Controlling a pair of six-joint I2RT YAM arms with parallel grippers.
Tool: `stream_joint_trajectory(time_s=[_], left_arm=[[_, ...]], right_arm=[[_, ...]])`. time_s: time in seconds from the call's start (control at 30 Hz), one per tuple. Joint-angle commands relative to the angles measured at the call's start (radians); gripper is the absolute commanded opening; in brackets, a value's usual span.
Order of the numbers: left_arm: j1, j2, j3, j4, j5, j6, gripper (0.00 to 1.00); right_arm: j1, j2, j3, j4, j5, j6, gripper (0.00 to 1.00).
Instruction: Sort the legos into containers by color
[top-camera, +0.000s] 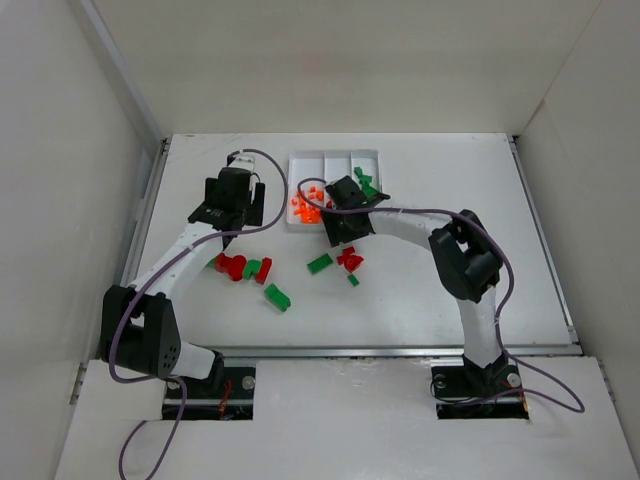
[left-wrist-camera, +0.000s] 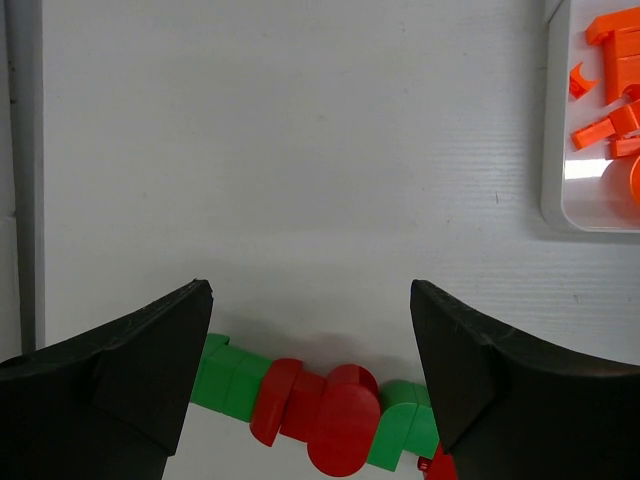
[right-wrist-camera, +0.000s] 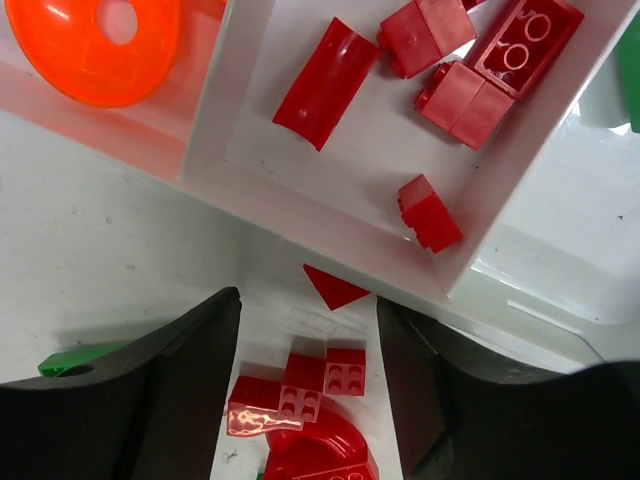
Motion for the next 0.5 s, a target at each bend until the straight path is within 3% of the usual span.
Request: stream_joint_trajectory(time_s=[0.0,0.37,0.47], left_arm=[[0.007,-0.032,-0.008,0.032,-0.011,-0.012,0.77],[0.007,-0.032,-0.027,0.041,-0.022,-0.012,0.77],[0.007,-0.032,-0.027,0.041,-0.022,-0.012,0.77]], right_arm=[[0.007,0.02,0.04,0.023,0.05,-0.026,0.62],[0.052,0.03,0.062,0.025,0.115,-0.07,0.31],[0.07,0.03,0.073,0.025,0.136,-0.093,0.27]])
